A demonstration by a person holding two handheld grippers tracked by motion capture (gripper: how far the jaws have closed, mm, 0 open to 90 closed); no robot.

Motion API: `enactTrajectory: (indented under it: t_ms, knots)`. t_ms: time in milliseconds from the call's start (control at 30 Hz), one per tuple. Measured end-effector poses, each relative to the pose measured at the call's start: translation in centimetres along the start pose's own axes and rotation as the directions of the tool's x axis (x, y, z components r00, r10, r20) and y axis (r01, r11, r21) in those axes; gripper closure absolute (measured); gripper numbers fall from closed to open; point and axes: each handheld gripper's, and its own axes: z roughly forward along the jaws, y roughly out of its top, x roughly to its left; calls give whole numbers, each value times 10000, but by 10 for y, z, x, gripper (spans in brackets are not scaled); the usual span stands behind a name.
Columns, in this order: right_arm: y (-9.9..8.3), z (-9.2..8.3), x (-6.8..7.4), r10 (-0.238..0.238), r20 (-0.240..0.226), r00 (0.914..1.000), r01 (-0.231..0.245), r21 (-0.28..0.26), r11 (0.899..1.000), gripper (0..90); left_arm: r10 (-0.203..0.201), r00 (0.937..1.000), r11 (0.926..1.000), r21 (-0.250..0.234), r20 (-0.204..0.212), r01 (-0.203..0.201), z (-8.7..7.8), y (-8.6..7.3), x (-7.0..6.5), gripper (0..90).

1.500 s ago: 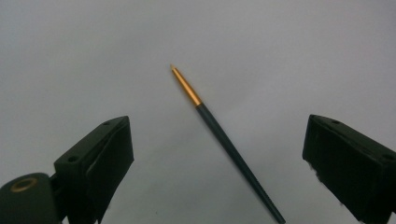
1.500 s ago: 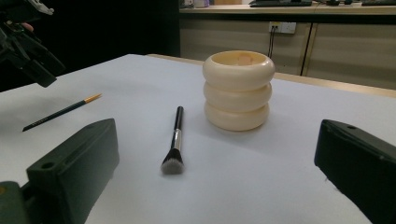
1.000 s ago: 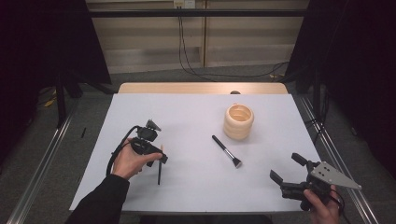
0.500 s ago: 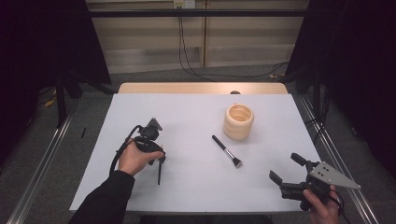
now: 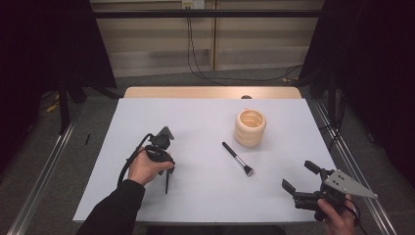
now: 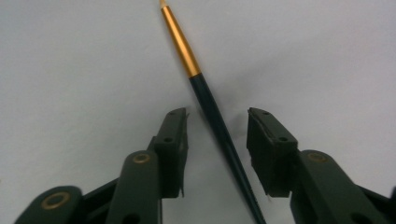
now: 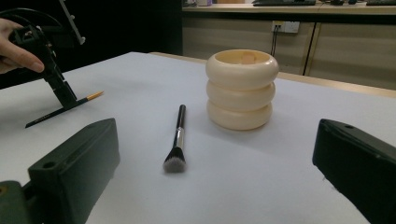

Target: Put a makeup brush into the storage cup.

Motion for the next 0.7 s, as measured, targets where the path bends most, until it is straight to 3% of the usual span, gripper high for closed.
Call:
enactTrajectory:
  t_ms: [133,200,333,400,500,700]
  knots:
    - [0,0,0,44,-9,10000,-44,32,10000,2,-190,9998,9998,-76,-31,190,1,0,0,621]
    - [0,0,0,27,-37,10000,-27,37,10000,2,-187,9998,9998,105,-23,188,1,2,3,632]
    - [0,0,-1,59,4,10000,-59,27,10000,2,-4,9984,9995,329,-570,23,3,5,-3,679]
    - [0,0,0,61,12,10000,-61,45,10000,2,-41,9980,9995,316,-627,61,4,5,-3,692]
    - [0,0,0,19,-22,10000,-19,33,10000,2,-68,9983,9994,337,-586,88,5,5,-2,697]
    - [-1,0,-1,15,-13,10000,-15,64,10000,2,-185,9992,9987,469,-368,203,4,6,7,805]
